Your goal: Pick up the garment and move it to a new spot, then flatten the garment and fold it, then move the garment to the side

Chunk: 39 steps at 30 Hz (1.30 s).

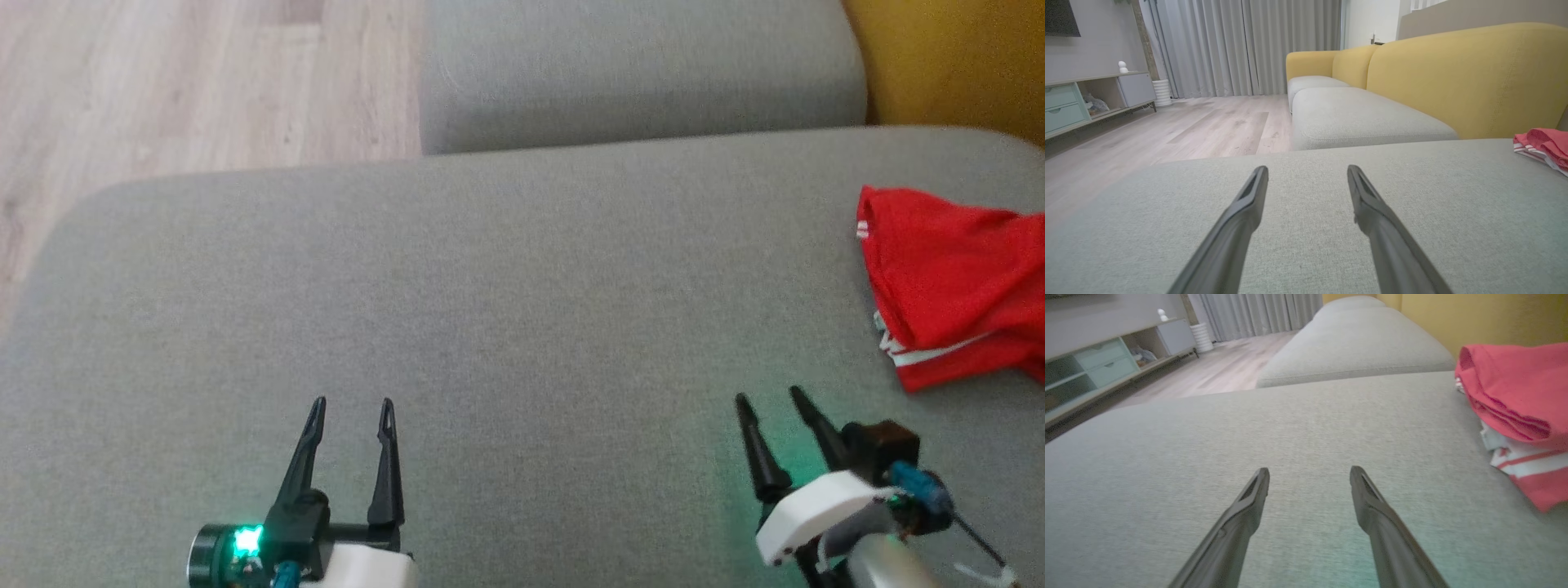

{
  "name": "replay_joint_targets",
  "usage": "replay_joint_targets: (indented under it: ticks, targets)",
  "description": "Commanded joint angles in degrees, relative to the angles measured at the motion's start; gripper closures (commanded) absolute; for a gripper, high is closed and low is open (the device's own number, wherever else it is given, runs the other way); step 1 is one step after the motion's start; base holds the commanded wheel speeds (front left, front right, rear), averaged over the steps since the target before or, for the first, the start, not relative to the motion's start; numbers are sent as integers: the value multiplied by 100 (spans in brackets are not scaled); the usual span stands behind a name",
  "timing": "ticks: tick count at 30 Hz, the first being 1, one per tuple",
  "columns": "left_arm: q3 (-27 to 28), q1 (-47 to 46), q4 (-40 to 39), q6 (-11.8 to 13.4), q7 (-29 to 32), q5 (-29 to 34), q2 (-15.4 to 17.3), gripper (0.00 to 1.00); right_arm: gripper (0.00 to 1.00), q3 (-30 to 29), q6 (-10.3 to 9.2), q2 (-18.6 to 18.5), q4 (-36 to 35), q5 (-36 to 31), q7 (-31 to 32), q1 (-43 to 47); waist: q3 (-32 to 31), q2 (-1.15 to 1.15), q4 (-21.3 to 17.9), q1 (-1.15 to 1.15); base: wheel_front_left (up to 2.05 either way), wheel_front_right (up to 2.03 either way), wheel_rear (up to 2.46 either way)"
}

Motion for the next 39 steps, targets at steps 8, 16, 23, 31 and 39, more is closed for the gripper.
replay_joint_targets:
  ticks: [8, 16, 23, 31, 39]
  targets:
    - [315, 127, -287, -31, -47, 59, -17, 0, 0, 197, -4, 142, -1120, 132, -188, 331, -485, 0, 123, 1, 0, 0, 0]
    - [462, 433, -434, -87, -47, 113, -17, 0, 0, -344, -4, 301, -2216, -593, -190, 1213, -588, 0, 247, 1, 0, 0, 0]
    - [558, 536, -471, -72, -47, 145, -17, 0, 0, -457, -4, 368, -2441, -890, -190, 1558, -643, 0, 282, 1, 0, 0, 0]
    - [594, 541, -430, -53, -47, 193, -17, 0, 0, -452, -4, 379, -2490, -846, -190, 1569, -653, 0, 283, 1, 0, 0, 0]
    - [373, 908, 162, -102, 60, -36, 12, 100, 100, -543, 0, 402, -1850, -652, -73, 1853, -641, 0, 277, 2, 0, 0, 0]
